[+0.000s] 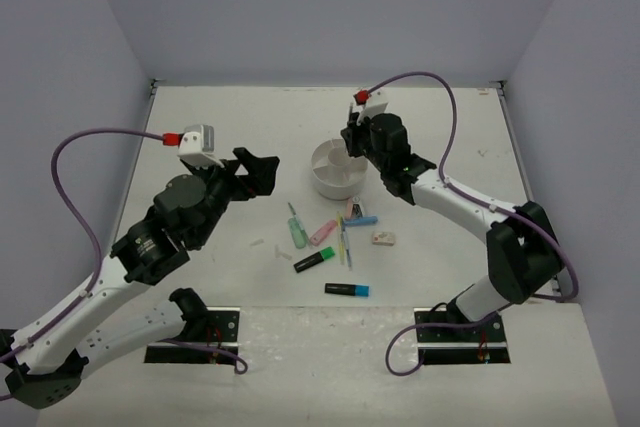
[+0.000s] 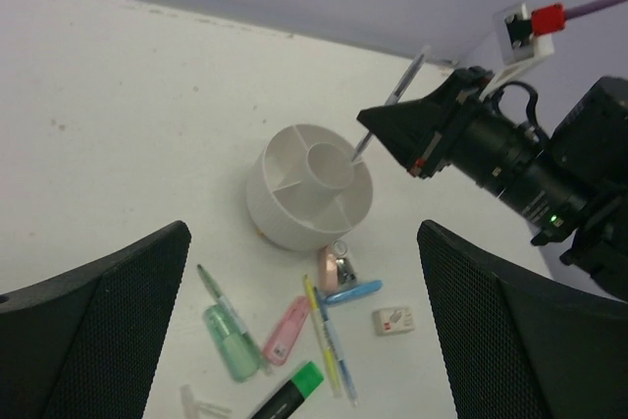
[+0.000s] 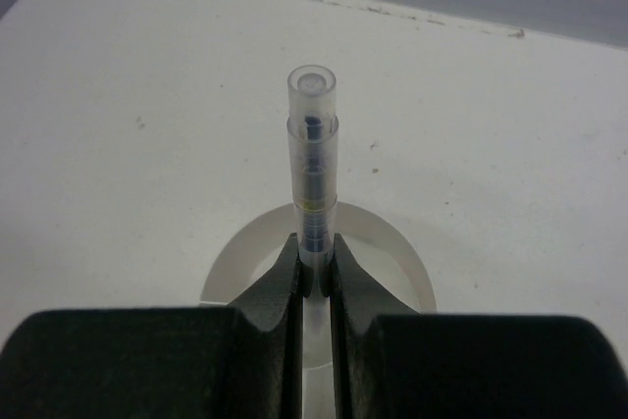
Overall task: Sort the stationery into containers
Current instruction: Place the pen in the storage box.
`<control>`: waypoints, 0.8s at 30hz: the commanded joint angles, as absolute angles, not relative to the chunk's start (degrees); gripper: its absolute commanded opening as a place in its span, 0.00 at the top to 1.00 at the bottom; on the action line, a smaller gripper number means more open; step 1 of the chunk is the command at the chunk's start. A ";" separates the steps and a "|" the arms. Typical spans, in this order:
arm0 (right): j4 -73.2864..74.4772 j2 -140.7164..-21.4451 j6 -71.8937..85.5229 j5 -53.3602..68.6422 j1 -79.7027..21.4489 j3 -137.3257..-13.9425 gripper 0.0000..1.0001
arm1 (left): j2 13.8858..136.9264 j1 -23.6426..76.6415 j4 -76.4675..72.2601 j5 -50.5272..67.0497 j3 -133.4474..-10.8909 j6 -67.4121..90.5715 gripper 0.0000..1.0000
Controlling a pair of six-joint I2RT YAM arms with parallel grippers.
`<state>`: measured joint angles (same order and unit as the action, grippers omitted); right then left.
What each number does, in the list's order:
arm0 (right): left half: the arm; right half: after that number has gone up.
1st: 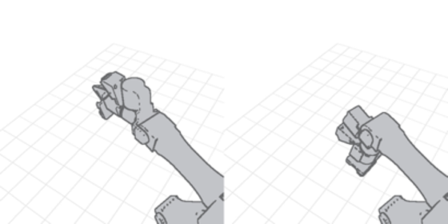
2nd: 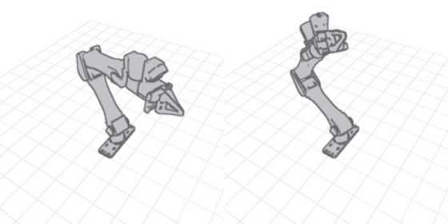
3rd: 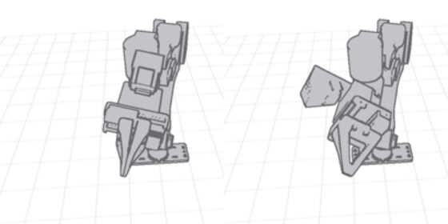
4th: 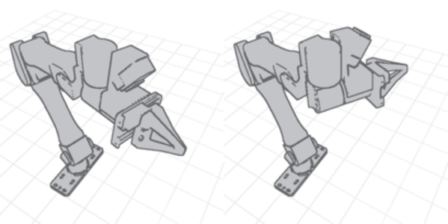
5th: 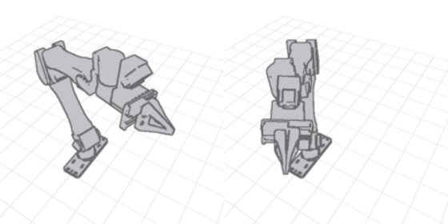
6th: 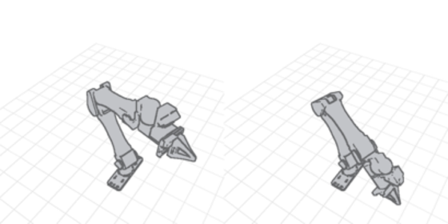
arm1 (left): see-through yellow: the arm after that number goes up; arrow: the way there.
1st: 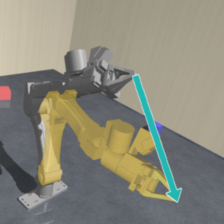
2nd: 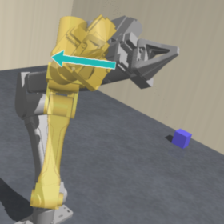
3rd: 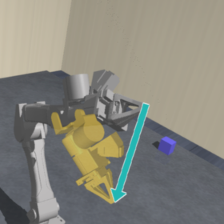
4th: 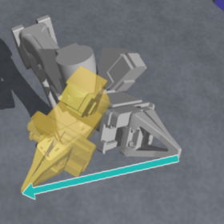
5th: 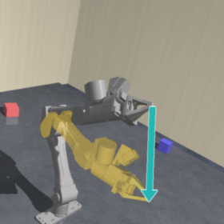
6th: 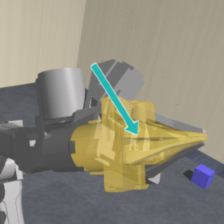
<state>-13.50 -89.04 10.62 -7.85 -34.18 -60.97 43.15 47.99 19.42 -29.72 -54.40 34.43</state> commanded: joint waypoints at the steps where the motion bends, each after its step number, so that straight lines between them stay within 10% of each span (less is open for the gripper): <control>1: -17.49 -91.99 8.88 -11.18 -34.10 -62.78 1.00 | 42.28 47.90 23.51 -30.00 -51.43 35.16 0.00; 8: -20.22 -94.92 9.84 -8.10 -34.10 -61.96 1.00 | 39.99 47.90 21.71 -26.11 -45.72 33.66 0.00; 16: -18.26 -90.54 11.50 -5.80 -34.27 -58.56 0.64 | 39.98 47.82 21.60 -26.27 -43.16 34.70 0.00; 24: -2.21 -78.97 15.46 -14.31 -38.40 -58.72 0.64 | 41.87 47.81 30.15 -32.85 -47.42 38.18 0.00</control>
